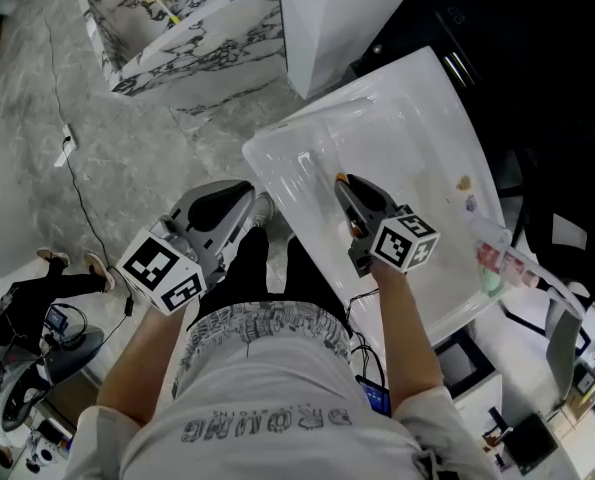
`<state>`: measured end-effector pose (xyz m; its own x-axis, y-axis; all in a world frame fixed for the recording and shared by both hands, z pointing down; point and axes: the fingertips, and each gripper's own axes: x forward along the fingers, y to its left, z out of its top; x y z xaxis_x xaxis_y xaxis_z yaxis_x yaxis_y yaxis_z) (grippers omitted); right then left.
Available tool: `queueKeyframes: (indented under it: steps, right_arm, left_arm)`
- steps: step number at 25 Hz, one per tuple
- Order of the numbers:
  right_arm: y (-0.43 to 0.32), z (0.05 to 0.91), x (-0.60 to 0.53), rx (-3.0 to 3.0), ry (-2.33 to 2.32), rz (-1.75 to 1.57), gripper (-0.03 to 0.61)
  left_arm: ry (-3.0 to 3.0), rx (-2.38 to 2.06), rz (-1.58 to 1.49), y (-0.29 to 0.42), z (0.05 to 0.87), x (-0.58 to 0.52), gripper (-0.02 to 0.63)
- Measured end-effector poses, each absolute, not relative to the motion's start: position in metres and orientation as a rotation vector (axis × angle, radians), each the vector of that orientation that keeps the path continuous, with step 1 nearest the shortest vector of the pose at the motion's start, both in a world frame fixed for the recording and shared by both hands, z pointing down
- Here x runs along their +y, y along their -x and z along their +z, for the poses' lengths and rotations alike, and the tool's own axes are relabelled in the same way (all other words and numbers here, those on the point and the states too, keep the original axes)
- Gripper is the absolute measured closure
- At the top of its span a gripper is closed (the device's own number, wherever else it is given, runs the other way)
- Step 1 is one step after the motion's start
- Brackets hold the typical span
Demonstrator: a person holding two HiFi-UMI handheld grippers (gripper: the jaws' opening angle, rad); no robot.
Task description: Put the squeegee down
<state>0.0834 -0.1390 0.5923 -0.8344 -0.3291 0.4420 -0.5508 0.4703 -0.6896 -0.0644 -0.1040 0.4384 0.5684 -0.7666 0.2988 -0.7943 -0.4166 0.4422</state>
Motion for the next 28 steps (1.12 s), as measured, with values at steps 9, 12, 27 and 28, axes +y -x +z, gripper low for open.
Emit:
queueKeyframes:
  steps: [9,12,27,28]
  right_arm:
    - [-0.082,0.609,-0.135,-2.442,-0.706,1.322,0.465]
    - [-0.081,0.613,-0.134,-2.431,-0.695,1.33,0.465]
    - [-0.08,0.632,-0.133,-2.377,-0.68,1.363,0.454]
    - [-0.08,0.633,-0.133,-2.373,-0.682,1.359,0.454]
  left_arm:
    - [-2.249,-1.248,0.077,0.063,0.441,-0.105,0.577]
    - [-2.245,-1.248,0.081,0.063,0.442,-0.105,0.577]
    - [-2.238,-1.255,0.079,0.066,0.443,-0.101,0.577]
    - [-2.237,-1.255,0.079,0.067,0.443,-0.101,0.577]
